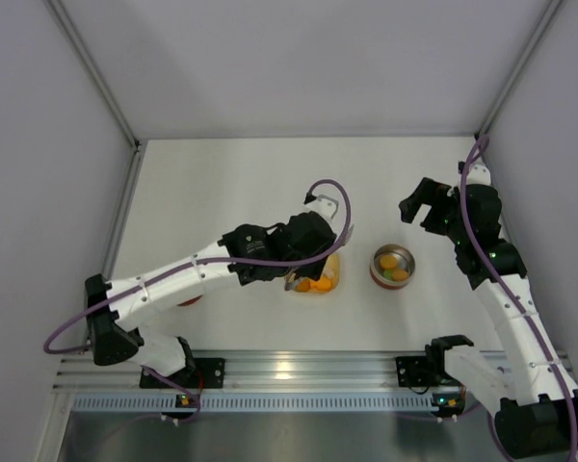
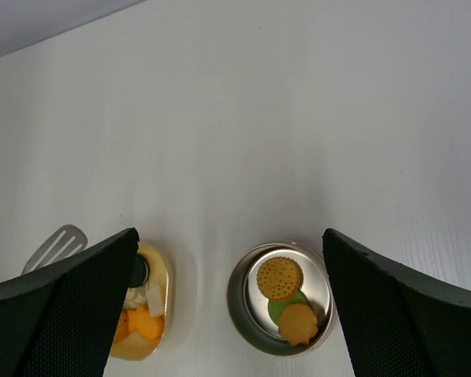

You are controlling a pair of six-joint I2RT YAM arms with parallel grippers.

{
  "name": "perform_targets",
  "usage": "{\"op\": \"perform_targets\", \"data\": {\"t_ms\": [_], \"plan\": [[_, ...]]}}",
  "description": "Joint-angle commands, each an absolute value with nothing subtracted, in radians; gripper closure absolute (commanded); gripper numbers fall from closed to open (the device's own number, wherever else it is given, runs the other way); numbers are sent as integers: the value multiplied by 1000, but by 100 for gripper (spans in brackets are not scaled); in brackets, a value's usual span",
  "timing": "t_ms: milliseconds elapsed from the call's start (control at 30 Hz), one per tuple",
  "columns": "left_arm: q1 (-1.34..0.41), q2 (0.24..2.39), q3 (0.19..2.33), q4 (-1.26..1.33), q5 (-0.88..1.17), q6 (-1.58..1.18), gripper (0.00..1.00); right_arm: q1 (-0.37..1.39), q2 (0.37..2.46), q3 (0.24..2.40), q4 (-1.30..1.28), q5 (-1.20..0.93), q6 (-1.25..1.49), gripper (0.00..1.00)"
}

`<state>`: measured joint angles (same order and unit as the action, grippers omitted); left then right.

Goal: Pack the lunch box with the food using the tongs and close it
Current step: Place the fake food in the packing box, then pick up the fake food from the plate.

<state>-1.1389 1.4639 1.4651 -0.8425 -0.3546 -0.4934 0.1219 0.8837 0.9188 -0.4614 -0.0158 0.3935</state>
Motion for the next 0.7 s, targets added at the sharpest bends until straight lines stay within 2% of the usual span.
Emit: {"op": "perform_targets", "data": {"t_ms": [0, 667], "plan": [[-1143, 1439, 1396, -900, -429, -555, 45, 121, 877, 950, -459, -11, 387, 1], [-1112, 1528, 1281, -841, -408, -581, 42, 121, 884, 943, -451, -20, 384, 1]]}}
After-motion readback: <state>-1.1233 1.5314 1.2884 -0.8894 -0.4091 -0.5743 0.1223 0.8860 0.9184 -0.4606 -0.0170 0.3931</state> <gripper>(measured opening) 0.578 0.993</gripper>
